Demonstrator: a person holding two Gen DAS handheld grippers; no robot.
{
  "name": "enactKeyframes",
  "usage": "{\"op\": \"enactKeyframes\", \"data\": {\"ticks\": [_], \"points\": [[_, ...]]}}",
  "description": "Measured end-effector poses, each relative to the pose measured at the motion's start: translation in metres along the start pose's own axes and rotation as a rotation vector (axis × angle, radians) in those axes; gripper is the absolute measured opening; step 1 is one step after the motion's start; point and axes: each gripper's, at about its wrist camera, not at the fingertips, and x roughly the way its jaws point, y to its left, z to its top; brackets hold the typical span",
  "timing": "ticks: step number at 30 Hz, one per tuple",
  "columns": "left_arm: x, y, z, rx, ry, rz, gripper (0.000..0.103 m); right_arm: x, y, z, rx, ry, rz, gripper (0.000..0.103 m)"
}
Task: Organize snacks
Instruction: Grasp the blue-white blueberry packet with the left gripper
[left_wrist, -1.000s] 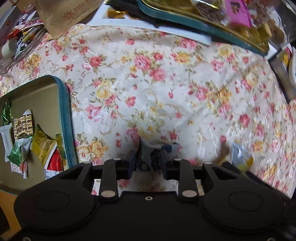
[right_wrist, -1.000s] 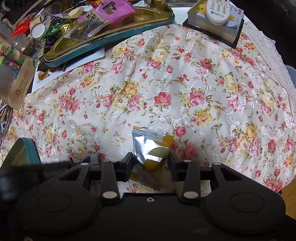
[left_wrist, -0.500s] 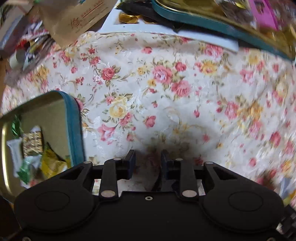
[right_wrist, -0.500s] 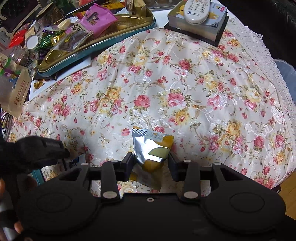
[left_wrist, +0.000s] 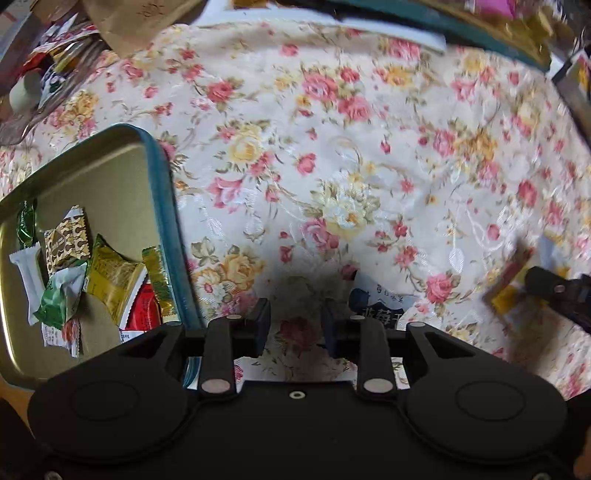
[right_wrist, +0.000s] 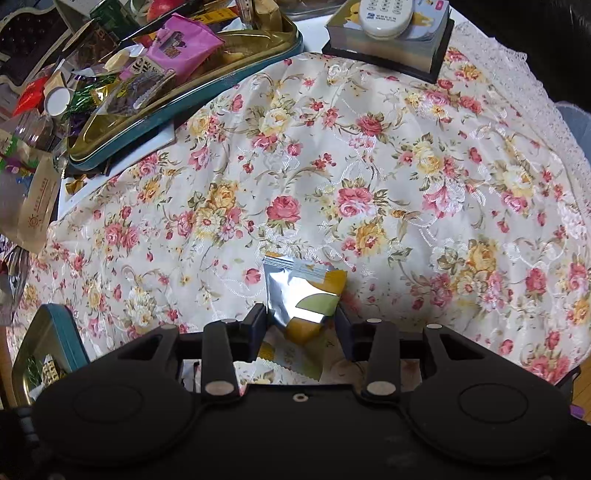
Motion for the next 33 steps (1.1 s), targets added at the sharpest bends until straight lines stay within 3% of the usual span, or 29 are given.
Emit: {"op": "enactKeyframes", "data": {"ticks": [5,7,9,17,23,28,33], "points": [[-0.019,0.004,0.001,0.045,-0.071,-0.091,0.038,0.005,-0.001,0.001,0.013,-0.015,0.012,0.044],[-0.020,-0.003,0.002,0.078,-0.071,-0.120,0.038,0.003,-0.004,0.001,0.039,-0.018,0.028,0.052],[-0.013,-0.016,0.008,0.112,-0.054,-0.138,0.038,0.002,-0.006,0.000,0.065,-0.009,0.035,0.053],[-0.006,-0.040,-0.001,0.234,-0.072,-0.086,0.038,0.014,0.001,-0.007,0.105,0.025,-0.035,0.054],[-0.002,-0.047,-0.002,0.260,-0.087,-0.061,0.043,0.026,0.004,-0.005,0.105,0.017,-0.067,0.054],[-0.005,-0.049,-0.005,0.279,-0.094,-0.052,0.043,0.028,0.006,-0.007,0.076,0.015,-0.074,0.051],[-0.006,-0.049,-0.009,0.323,-0.094,-0.034,0.044,0.030,0.009,-0.006,0.040,0.019,-0.073,0.042]]}}
